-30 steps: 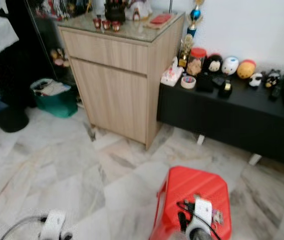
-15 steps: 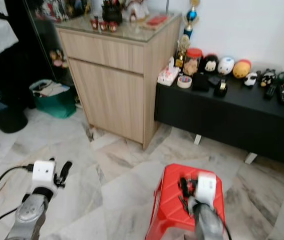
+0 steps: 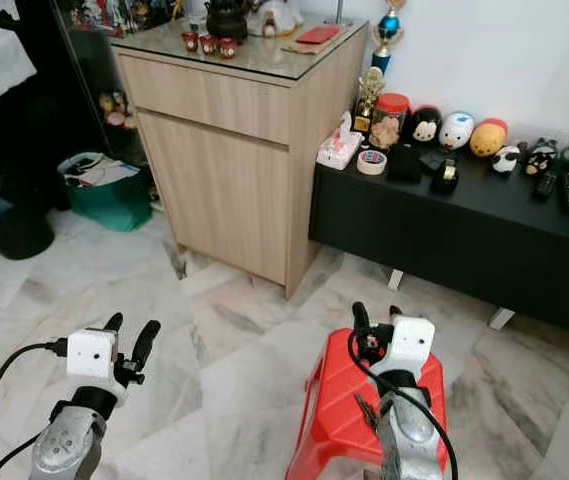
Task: Hang keys on a hook
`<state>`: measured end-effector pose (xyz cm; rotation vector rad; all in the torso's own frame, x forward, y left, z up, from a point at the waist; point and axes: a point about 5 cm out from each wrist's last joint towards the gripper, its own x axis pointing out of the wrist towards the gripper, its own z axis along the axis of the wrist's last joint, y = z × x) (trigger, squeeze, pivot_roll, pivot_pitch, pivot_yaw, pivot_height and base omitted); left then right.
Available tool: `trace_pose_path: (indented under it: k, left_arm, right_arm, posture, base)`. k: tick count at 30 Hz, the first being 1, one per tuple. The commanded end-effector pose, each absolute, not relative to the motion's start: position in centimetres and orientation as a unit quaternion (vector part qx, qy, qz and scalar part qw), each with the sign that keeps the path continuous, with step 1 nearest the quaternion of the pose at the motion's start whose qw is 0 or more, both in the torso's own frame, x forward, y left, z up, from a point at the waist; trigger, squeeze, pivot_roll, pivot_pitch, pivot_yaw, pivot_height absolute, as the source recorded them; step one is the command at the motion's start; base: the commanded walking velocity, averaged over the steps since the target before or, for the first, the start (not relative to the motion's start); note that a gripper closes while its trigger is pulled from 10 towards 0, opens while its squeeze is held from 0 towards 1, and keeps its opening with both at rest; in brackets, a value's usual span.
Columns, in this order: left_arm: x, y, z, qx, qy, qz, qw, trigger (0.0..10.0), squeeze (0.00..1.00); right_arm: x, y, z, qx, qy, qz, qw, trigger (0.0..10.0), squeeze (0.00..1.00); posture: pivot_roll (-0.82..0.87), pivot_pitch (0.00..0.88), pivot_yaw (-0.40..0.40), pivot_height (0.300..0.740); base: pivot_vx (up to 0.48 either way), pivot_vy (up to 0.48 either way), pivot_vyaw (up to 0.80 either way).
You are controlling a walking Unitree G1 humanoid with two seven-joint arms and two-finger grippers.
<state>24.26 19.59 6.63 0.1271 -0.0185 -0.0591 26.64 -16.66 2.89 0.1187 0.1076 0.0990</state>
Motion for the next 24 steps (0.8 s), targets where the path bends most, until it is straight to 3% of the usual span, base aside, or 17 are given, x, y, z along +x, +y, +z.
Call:
trace_pose_path:
  k: [1, 3, 11, 24]
  left_arm:
    - [24.4, 19.7, 7.0, 0.072, -0.01, -0.034, 0.997, 10.0, 0.0]
    - [24.8, 20.0, 7.4, 0.077, -0.008, -0.032, 0.996, 10.0, 0.0]
    - [25.3, 19.9, 7.5, 0.065, -0.001, -0.016, 0.998, 10.0, 0.0]
    - [25.6, 19.6, 7.7, 0.06, 0.001, -0.018, 0.998, 10.0, 0.0]
  right_arm:
    - [26.8, -16.5, 3.3, 0.058, 0.05, 0.064, 0.995, 10.0, 0.0]
    - [27.1, -16.5, 3.6, 0.044, 0.051, 0.088, 0.994, 10.0, 0.0]
    - [28.2, -17.2, 4.4, 0.052, 0.053, 0.051, 0.996, 10.0, 0.0]
    - [28.4, -17.3, 4.3, 0.059, 0.064, 0.035, 0.996, 10.0, 0.0]
  posture:
    - [0.04, 0.0, -0.034, 0.74]
    - [0.04, 0.0, -0.042, 0.74]
    - [0.05, 0.0, -0.042, 0.74]
    - [0.05, 0.0, -0.05, 0.74]
  base:
    - [0.0, 0.0, 0.0]
    - [0.0, 0.0, 0.0]
    - [0.0, -0.319, 0.0]
    - [0.0, 0.0, 0.0]
